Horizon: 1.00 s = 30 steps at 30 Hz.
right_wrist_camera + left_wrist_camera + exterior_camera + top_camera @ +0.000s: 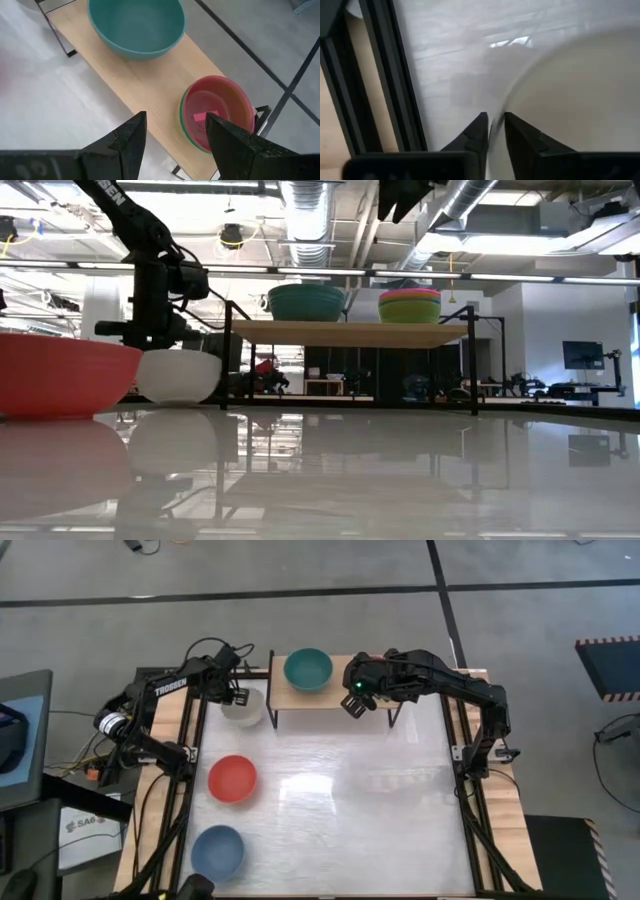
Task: Place and stack bowls onto a shelf
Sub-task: Stack the white bowl on top of the dark green bowl on the shelf
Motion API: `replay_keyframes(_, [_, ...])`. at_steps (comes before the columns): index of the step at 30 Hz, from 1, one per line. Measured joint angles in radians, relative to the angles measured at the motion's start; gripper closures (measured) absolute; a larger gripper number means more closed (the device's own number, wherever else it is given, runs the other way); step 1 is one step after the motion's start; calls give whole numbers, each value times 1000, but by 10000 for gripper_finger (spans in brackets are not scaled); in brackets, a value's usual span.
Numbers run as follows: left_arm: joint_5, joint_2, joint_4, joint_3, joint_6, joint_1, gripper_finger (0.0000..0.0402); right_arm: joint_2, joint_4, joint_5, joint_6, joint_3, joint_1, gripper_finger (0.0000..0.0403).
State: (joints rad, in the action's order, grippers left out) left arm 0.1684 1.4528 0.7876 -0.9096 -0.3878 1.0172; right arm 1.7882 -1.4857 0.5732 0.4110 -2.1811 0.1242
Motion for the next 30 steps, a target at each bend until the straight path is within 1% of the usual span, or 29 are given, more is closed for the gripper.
replay_keyframes(5, [-16,-2,-11,-2,33,0,393,0,0,0,0,0,0,175])
replay_keyframes(10, [-9,-17,10,-13,80,-4,396,0,4,0,0,0,9,175])
replay_keyframes(14, [35,-77,57,-31,97,-24,400,0,13,0,-1,0,18,175])
replay_keyframes(18, [72,-175,114,-66,83,-50,401,0,39,-4,-14,0,34,175])
replay_keyframes(20, [81,-237,125,-86,87,-72,401,0,83,-40,-38,0,47,175])
replay_keyframes(25, [91,-399,90,-110,232,-195,401,0,321,-240,-86,0,68,175])
replay_keyframes(30, [214,-527,98,-139,201,-356,401,1,530,-315,-158,0,67,175])
